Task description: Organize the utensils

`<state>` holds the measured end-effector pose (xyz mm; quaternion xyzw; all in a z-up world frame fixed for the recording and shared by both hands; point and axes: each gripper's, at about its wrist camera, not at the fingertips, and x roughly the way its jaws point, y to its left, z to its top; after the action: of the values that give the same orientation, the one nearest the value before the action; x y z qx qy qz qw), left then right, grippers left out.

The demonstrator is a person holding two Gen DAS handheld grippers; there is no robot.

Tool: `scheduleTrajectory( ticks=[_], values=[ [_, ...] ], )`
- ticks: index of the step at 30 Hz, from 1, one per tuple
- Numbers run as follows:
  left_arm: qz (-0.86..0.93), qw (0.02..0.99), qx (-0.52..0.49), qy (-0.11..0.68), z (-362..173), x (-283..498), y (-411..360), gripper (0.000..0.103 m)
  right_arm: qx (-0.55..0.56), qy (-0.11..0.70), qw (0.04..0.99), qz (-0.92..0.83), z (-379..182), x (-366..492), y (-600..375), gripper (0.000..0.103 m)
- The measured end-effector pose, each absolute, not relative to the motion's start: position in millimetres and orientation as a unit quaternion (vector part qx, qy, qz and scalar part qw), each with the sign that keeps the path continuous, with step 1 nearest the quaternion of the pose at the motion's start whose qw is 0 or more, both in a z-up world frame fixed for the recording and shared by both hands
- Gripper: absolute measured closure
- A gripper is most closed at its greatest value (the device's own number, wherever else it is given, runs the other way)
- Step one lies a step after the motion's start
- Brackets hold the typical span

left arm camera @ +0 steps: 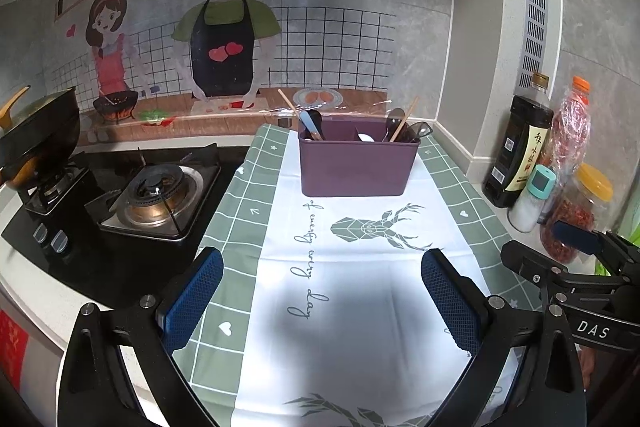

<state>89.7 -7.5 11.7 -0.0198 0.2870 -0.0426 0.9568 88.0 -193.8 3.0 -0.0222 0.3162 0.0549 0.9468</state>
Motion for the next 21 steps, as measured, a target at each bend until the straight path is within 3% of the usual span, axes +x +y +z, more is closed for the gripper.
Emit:
scheduleTrajectory(
  ticks=[21],
  values=[
    [-0.045, 0.957, -0.022, 0.287, 12.8, 89.1, -6.3, 0.004, -0.022, 0.31, 0.949, 0.055, 6.2, 87.0, -193.4, 0.014]
  ],
)
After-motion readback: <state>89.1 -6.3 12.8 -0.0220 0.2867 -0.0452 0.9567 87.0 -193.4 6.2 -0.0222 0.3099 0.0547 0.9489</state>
